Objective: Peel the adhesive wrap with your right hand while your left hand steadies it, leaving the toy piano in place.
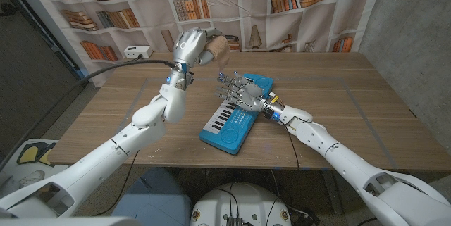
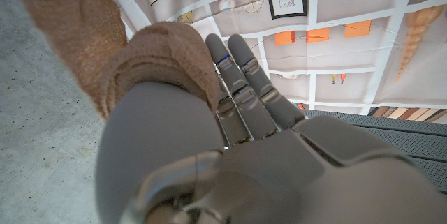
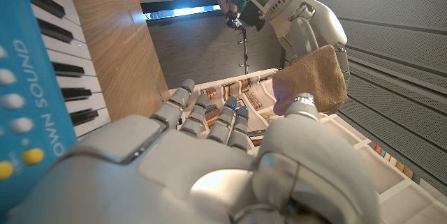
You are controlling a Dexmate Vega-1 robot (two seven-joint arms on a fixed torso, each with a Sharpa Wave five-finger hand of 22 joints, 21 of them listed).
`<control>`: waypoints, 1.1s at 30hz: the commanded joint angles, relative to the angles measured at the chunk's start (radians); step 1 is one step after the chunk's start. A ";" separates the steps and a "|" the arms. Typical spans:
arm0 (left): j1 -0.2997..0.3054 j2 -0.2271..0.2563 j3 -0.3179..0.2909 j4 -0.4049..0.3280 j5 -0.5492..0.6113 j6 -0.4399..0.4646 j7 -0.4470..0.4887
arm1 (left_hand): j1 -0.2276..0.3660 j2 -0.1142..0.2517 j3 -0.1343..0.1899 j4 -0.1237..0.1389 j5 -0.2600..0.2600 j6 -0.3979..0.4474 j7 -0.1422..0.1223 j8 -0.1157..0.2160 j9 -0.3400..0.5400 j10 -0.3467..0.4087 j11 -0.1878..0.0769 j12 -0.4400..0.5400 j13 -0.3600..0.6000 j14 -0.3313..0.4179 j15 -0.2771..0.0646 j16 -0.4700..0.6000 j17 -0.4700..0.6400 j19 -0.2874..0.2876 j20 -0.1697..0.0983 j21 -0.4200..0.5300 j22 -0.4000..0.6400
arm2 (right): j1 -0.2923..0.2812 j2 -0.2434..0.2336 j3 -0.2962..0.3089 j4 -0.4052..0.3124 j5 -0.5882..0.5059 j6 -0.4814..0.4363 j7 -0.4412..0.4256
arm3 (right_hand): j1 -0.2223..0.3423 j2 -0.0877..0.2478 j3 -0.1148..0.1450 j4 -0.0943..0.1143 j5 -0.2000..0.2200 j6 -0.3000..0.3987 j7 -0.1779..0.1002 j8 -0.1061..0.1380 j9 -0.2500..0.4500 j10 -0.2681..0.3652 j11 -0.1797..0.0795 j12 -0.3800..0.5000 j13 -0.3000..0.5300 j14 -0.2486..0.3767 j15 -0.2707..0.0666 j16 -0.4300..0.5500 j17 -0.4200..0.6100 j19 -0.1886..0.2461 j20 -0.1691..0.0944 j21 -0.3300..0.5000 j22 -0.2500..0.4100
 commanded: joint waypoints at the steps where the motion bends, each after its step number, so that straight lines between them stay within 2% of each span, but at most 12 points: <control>1: 0.003 0.006 0.007 0.004 0.033 0.019 0.013 | 0.010 -0.002 -0.002 0.001 0.002 0.033 -0.028 0.007 0.004 0.020 -0.014 0.004 0.003 0.008 -0.003 -0.003 0.002 -0.003 0.001 0.007 0.001 | -0.003 0.015 0.011 0.011 0.010 -0.011 0.006 | -0.018 -0.011 -0.005 0.006 0.006 0.024 -0.002 0.009 0.004 0.016 -0.007 0.009 0.003 0.013 -0.126 0.003 0.003 0.007 0.013 0.010 0.001; 2: 0.003 0.007 0.009 0.004 0.039 0.022 0.012 | 0.010 -0.001 -0.002 0.002 0.002 0.032 -0.028 0.007 0.005 0.021 -0.014 0.004 0.003 0.009 -0.003 -0.003 0.002 -0.003 0.001 0.007 0.001 | -0.006 0.013 0.013 0.005 0.010 -0.013 0.000 | -0.022 -0.021 -0.011 0.006 0.007 0.033 -0.008 0.012 0.004 0.021 -0.015 0.011 0.003 0.014 -0.125 0.002 0.002 0.009 0.015 0.011 0.001; 5: 0.004 0.009 0.011 0.003 0.043 0.026 0.012 | 0.010 -0.002 -0.002 0.002 0.002 0.033 -0.025 0.007 0.004 0.020 -0.015 0.003 0.003 0.009 -0.003 -0.003 0.002 -0.005 0.000 0.009 0.001 | -0.012 0.009 0.017 -0.011 0.012 -0.019 -0.013 | -0.022 -0.037 -0.019 0.002 0.010 0.038 -0.011 0.013 0.004 0.028 -0.019 0.012 0.003 0.021 -0.124 0.003 0.001 0.016 0.018 0.014 0.000; 10: 0.009 0.011 0.014 0.003 0.051 0.034 0.019 | 0.010 -0.002 -0.002 0.002 0.002 0.031 -0.027 0.006 0.004 0.021 -0.015 0.004 0.004 0.009 -0.003 -0.003 0.002 -0.006 0.000 0.011 0.001 | -0.029 0.008 0.027 -0.037 0.025 -0.027 -0.047 | -0.012 -0.056 -0.029 -0.008 0.021 0.064 -0.011 0.022 0.004 0.054 -0.019 0.019 0.003 0.052 -0.133 0.011 -0.003 0.029 0.021 0.020 0.000; 13: 0.011 0.009 0.014 0.003 0.048 0.036 0.019 | 0.010 -0.002 -0.002 0.002 0.002 0.033 -0.027 0.007 0.004 0.021 -0.015 0.003 0.004 0.009 -0.003 -0.003 0.002 -0.007 0.001 0.013 0.001 | -0.030 0.011 0.026 -0.036 0.034 -0.036 -0.045 | -0.001 -0.056 -0.027 -0.014 0.026 0.077 -0.007 0.027 0.005 0.073 -0.022 0.025 0.003 0.061 -0.142 0.013 -0.004 0.039 0.009 0.024 0.000; 18: 0.009 0.009 0.018 0.005 0.054 0.041 0.020 | 0.010 0.000 -0.002 0.003 0.002 0.032 -0.028 0.007 0.004 0.021 -0.015 0.003 0.004 0.009 -0.003 -0.003 0.002 -0.009 0.001 0.015 0.000 | -0.022 0.022 0.021 -0.021 0.046 -0.051 -0.021 | 0.012 -0.052 -0.024 -0.020 0.031 0.092 -0.013 0.032 0.005 0.091 -0.030 0.030 0.005 0.065 -0.148 0.013 -0.006 0.040 0.004 0.025 0.001; 33: -0.006 0.004 0.045 0.020 0.075 0.048 0.009 | 0.008 0.001 -0.003 0.004 -0.001 0.028 -0.029 0.007 0.007 0.019 -0.015 0.002 0.007 0.006 -0.003 -0.005 0.003 -0.015 0.002 0.023 0.000 | -0.003 0.041 0.011 0.011 0.058 -0.071 0.046 | 0.016 -0.033 -0.020 -0.017 0.039 0.080 -0.028 0.024 0.006 0.105 -0.038 0.029 0.004 0.054 -0.147 0.007 -0.004 0.025 0.001 0.021 0.003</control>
